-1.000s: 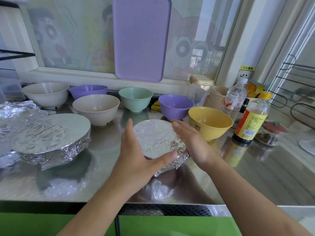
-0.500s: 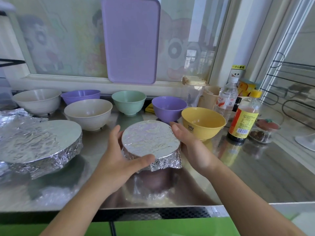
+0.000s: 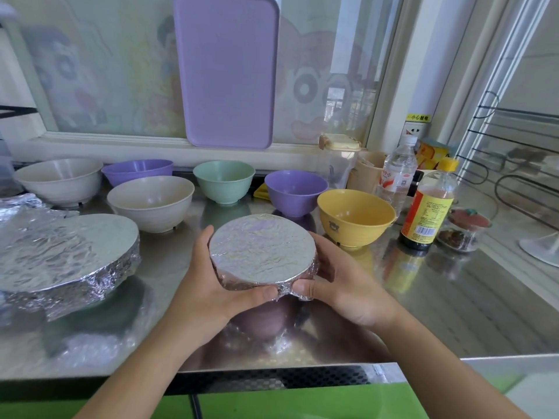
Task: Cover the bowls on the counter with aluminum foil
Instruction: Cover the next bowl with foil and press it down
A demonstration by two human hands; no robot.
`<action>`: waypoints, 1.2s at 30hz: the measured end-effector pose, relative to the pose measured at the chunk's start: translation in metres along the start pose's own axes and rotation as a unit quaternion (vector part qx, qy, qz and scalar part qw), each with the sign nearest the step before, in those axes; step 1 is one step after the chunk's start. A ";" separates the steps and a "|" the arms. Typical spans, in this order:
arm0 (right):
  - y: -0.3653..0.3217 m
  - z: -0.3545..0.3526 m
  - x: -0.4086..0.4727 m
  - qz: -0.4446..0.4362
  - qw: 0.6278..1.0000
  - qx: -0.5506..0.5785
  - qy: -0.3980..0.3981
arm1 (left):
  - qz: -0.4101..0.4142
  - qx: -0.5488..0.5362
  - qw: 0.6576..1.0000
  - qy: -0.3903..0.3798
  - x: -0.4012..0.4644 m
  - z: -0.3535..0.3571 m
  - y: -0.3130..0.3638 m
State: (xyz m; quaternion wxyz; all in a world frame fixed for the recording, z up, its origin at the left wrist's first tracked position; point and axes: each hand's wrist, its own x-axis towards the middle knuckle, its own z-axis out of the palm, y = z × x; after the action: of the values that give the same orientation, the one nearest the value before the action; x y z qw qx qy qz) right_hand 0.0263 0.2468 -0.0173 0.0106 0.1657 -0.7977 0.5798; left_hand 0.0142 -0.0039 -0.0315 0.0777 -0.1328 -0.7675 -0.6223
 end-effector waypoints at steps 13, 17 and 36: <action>-0.003 0.019 -0.020 -0.019 0.959 -0.231 0.163 | 0.010 0.008 1.000 0.012 -0.008 0.006 -0.001; 0.003 0.022 -0.020 -0.051 0.942 -0.271 0.193 | 0.009 0.015 1.000 0.017 -0.009 0.007 0.002; -0.002 0.057 -0.023 -0.080 0.797 -0.560 0.212 | 0.007 0.021 1.000 0.011 -0.009 0.006 -0.001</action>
State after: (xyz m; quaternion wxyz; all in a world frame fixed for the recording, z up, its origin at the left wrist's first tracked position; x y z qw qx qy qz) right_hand 0.0584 0.1991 -0.0389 0.3169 0.0673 -0.9448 0.0496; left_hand 0.0223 0.0008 -0.0363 0.0937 -0.1295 -0.7785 -0.6069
